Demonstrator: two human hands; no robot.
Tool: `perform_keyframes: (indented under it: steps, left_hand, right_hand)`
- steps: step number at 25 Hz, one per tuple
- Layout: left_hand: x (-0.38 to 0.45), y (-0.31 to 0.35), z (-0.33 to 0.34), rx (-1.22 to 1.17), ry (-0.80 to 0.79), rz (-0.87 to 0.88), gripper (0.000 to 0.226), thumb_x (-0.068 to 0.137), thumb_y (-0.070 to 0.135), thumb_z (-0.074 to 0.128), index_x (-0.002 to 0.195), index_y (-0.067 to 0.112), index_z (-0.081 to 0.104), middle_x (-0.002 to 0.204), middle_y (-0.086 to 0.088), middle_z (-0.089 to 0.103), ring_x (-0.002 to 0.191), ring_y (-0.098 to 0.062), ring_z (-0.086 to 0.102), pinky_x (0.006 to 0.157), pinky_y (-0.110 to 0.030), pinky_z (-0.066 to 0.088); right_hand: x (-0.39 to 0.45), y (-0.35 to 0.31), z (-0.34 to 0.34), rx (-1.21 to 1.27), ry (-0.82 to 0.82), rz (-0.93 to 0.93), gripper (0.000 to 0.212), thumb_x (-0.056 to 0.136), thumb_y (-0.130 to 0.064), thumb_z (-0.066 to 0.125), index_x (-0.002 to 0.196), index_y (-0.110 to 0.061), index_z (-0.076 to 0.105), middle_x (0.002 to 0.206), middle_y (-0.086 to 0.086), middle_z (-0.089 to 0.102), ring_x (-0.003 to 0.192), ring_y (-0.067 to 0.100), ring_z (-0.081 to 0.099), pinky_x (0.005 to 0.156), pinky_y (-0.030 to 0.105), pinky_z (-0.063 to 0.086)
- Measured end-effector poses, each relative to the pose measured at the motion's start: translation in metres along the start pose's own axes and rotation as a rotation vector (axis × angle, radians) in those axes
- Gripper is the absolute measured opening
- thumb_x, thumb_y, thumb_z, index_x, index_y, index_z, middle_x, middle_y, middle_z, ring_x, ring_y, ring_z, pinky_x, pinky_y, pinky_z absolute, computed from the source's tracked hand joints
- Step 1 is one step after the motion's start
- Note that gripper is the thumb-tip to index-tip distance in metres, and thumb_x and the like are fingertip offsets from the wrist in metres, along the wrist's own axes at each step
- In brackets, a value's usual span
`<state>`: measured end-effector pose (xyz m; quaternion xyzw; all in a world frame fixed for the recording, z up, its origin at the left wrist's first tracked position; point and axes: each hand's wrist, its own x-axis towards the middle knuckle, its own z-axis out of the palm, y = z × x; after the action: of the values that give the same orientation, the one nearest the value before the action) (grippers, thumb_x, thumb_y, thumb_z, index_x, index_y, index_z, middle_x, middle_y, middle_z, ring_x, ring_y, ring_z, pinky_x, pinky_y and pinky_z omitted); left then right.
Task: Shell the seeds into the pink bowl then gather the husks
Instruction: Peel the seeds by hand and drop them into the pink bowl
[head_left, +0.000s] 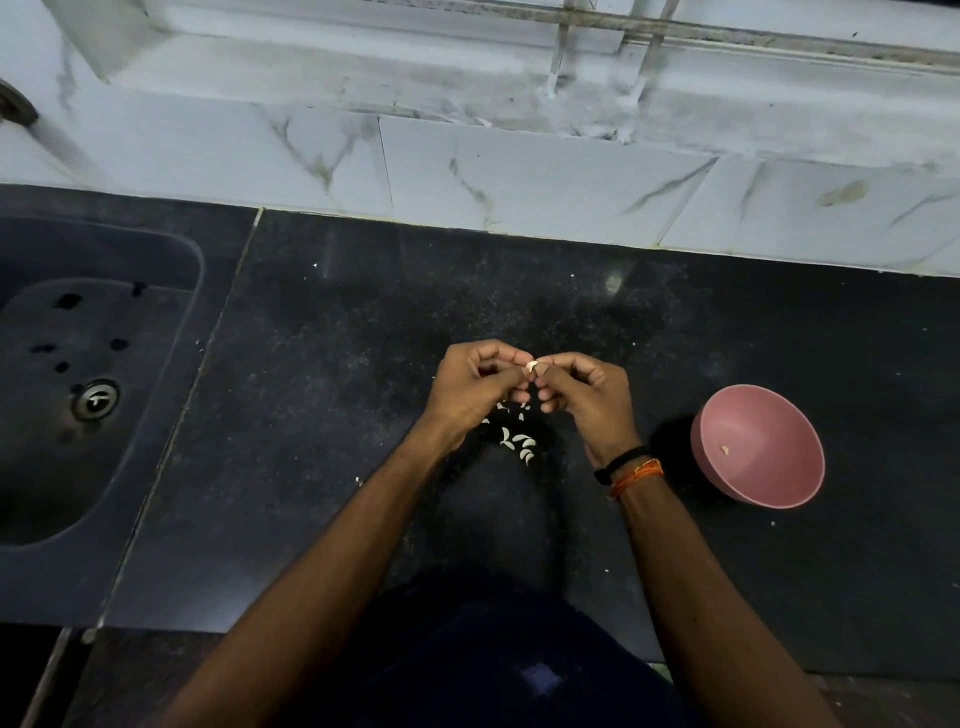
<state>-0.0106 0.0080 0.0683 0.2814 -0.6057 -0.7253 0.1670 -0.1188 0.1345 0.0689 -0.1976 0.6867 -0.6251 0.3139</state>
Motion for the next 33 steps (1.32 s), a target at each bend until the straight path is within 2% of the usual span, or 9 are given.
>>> perform_keyframes:
  steps: [3,7,12,16,20,25,33]
  left_hand:
    - [0.001,-0.001,0.000,-0.008,0.062,0.037,0.013,0.088,-0.001,0.071,0.101,-0.002,0.072,0.086,-0.021,0.074,0.074,-0.030,0.072,0.073,-0.037,0.061]
    - [0.002,-0.003,-0.001,0.037,0.091,0.069,0.012,0.088,-0.001,0.071,0.100,0.000,0.072,0.083,-0.018,0.075,0.073,-0.032,0.074,0.077,-0.045,0.062]
    - [0.002,-0.003,-0.001,0.031,0.113,0.035,0.007,0.087,-0.001,0.072,0.094,-0.001,0.073,0.080,-0.018,0.074,0.072,-0.033,0.074,0.075,-0.044,0.062]
    - [-0.002,-0.002,-0.001,-0.082,0.095,-0.009,0.010,0.090,-0.004,0.067,0.097,-0.012,0.068,0.082,-0.025,0.072,0.069,-0.028,0.072,0.067,-0.035,0.063]
    - [-0.002,-0.002,-0.004,-0.111,0.076,-0.005,0.011,0.092,-0.004,0.065,0.098,-0.014,0.067,0.081,-0.026,0.072,0.067,-0.025,0.072,0.065,-0.033,0.062]
    - [-0.002,-0.004,-0.006,-0.062,0.045,0.003,0.011,0.091,-0.001,0.069,0.097,-0.010,0.070,0.083,-0.024,0.073,0.072,-0.029,0.073,0.067,-0.034,0.062]
    - [-0.002,-0.001,-0.005,-0.145,0.011,-0.018,0.015,0.090,-0.003,0.068,0.101,-0.014,0.068,0.082,-0.022,0.073,0.073,-0.025,0.073,0.071,-0.036,0.063]
  right_hand:
    - [-0.002,0.000,0.001,-0.008,0.024,0.003,0.007,0.090,-0.005,0.073,0.097,-0.007,0.074,0.088,0.015,0.075,0.070,0.021,0.069,0.061,0.030,0.058]
    - [-0.002,0.000,0.004,-0.141,0.021,-0.075,0.003,0.091,-0.007,0.073,0.092,-0.009,0.076,0.085,0.010,0.076,0.070,0.023,0.072,0.063,0.034,0.061]
    - [-0.001,0.003,0.004,-0.354,0.039,-0.230,0.011,0.090,-0.009,0.075,0.091,-0.020,0.076,0.092,0.005,0.071,0.069,0.022,0.073,0.063,0.044,0.064]
    - [0.001,0.001,0.005,-0.441,0.027,-0.310,0.007,0.090,-0.016,0.074,0.094,-0.019,0.078,0.092,-0.005,0.070,0.074,0.014,0.072,0.067,0.043,0.063]
    - [0.003,-0.001,0.004,-0.540,-0.009,-0.350,0.008,0.091,-0.019,0.073,0.096,-0.016,0.079,0.089,-0.010,0.068,0.072,0.011,0.070,0.067,0.042,0.062]
    - [0.004,-0.008,0.003,-0.733,-0.021,-0.446,0.008,0.089,-0.019,0.072,0.091,-0.015,0.079,0.085,-0.008,0.067,0.071,0.005,0.063,0.068,0.031,0.057]
    - [0.005,-0.011,0.008,-0.827,-0.013,-0.444,0.007,0.091,-0.018,0.069,0.087,-0.012,0.068,0.090,-0.002,0.062,0.075,0.012,0.058,0.067,0.025,0.046]
